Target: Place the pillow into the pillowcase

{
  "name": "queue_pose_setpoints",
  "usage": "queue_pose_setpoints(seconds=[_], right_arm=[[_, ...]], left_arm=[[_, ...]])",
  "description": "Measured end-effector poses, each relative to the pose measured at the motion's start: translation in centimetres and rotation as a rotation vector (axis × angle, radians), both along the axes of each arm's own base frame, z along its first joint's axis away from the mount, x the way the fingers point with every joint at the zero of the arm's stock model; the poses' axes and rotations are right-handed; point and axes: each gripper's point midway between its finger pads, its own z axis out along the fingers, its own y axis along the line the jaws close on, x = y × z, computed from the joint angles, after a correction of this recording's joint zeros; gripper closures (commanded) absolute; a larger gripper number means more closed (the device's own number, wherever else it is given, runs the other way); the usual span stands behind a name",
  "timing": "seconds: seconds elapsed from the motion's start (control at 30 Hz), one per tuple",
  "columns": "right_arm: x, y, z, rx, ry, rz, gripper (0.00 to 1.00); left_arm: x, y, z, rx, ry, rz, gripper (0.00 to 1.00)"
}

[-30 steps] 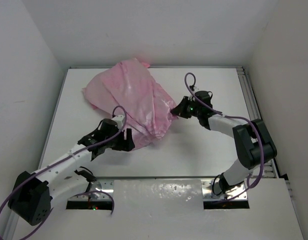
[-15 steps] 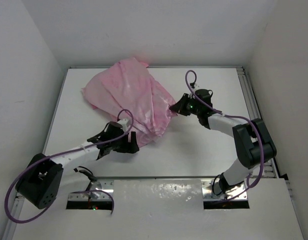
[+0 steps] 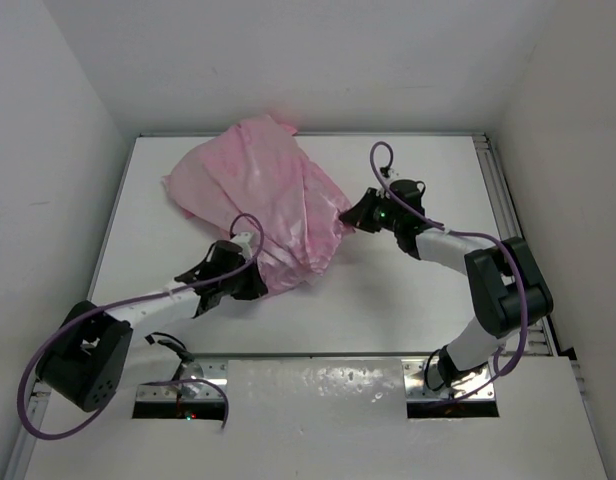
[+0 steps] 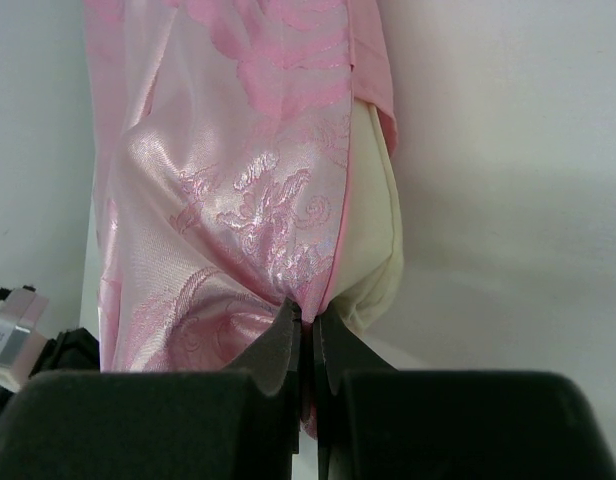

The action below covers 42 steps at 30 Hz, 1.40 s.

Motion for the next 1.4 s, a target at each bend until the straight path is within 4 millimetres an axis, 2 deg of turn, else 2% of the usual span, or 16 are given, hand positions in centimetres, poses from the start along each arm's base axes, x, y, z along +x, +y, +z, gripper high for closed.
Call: queue_pose_setpoints(seconds=[0.07,0.13,0.17,0.23,0.3,0.37,0.4,0.43,0.53,0.6,0.73,0.83,0.97,1.2,1.33,1.4], right_arm=[[0.0,-0.3,0.1,-0.001,0.003,-0.007,1.00],[0.2,-0.9,0.5,-0.004,-0.003,-0.018,1.00],[0.3,-1.3,1.0,-0.005,-0.005,-0.023,1.00],[1.1,-2.2,2.7,-0.005,-0.024,-0.039,1.00],[2.5,-3.0,5.4,0.002,-0.070,-0.053,1.00],[4.1,-3.8,9.4,0.024,-0.146,-0.073,1.00],[4.8,-4.1,11.6,0.036,-0.192,-0.080,1.00],[5.4,-4.4,14.0,0.049,-0.243,-0.087,1.00],[6.6,-5.1,21.5,0.083,-0.393,-0.099,1.00],[7.2,-5.5,26.5,0.102,-0.483,-0.103,1.00],[6.6,-5.9,34.9,0.147,-0.613,-0.079,1.00],[5.7,-6.4,39.3,0.182,-0.690,-0.066,1.00],[5.0,-7.2,41.9,0.197,-0.742,-0.078,1.00],[4.3,-8.5,44.3,0.161,-0.801,-0.147,1.00],[3.0,-9.2,47.8,0.148,-0.890,-0.165,1.00],[1.9,-9.5,49.6,0.148,-0.948,-0.176,1.00]], left_arm=[[0.4,0.6,0.9,0.018,0.017,-0.025,1.00],[2.0,0.8,3.7,0.021,-0.030,-0.091,1.00],[3.0,1.0,6.1,0.017,-0.071,-0.143,1.00],[6.0,1.3,12.8,0.002,-0.243,-0.220,1.00],[8.4,2.1,21.0,0.000,-0.450,-0.270,1.00],[9.3,3.5,28.3,0.028,-0.628,-0.297,1.00],[9.5,4.2,31.2,0.044,-0.703,-0.298,1.00],[9.5,5.0,33.9,0.062,-0.767,-0.293,1.00],[9.2,6.9,39.2,0.093,-0.890,-0.246,1.00],[9.3,8.2,41.2,0.098,-0.932,-0.195,1.00],[9.9,10.1,44.8,0.076,-1.002,-0.094,1.00],[10.4,11.1,47.8,0.061,-1.067,-0.029,1.00],[10.7,11.8,52.2,0.057,-1.163,0.016,1.00],[11.5,13.2,58.2,0.065,-1.311,0.099,1.00],[11.8,13.6,61.8,0.066,-1.401,0.122,1.00],[11.4,13.4,62.8,0.051,-1.432,0.114,1.00]])
